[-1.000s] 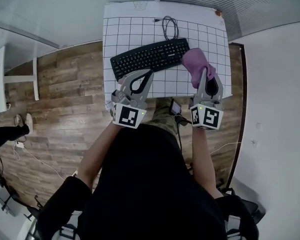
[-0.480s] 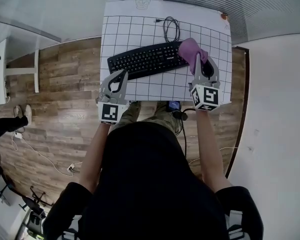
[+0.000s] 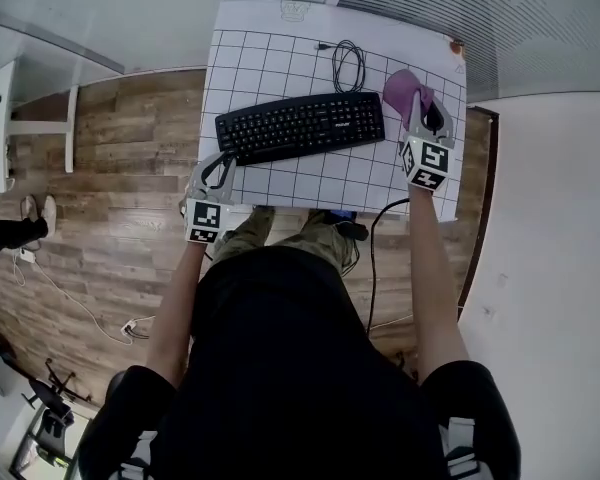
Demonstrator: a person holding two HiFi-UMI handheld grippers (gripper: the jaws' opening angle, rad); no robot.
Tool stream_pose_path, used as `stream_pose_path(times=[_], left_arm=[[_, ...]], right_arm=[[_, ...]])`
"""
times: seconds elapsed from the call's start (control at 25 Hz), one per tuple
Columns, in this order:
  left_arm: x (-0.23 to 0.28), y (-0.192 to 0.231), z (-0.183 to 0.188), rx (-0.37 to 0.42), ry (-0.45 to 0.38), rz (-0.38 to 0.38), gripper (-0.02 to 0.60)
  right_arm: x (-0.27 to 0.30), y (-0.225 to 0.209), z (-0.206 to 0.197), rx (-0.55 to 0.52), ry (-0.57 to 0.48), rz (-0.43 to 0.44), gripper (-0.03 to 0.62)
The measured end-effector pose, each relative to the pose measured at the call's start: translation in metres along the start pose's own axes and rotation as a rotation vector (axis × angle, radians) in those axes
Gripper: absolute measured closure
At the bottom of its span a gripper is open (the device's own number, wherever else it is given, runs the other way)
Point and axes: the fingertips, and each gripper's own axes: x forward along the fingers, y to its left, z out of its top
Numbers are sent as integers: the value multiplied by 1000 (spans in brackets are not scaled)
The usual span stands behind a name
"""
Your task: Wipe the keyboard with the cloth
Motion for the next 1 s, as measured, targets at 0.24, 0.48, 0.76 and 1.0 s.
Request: stream_pose_path(times=[0.24, 0.48, 0.76, 1.0], left_arm=[[12, 2, -59, -29, 143, 5, 494], [16, -10, -86, -59, 208, -19, 465], [19, -19, -97, -73, 223, -25, 432], [19, -17, -97, -18, 230, -1, 433]], right_arm=[[39, 10, -49, -52, 124, 41, 554], [63, 38, -116, 48, 277, 120, 554], [77, 68, -145, 86, 352, 236, 553], [85, 91, -155, 44, 399, 295, 552]])
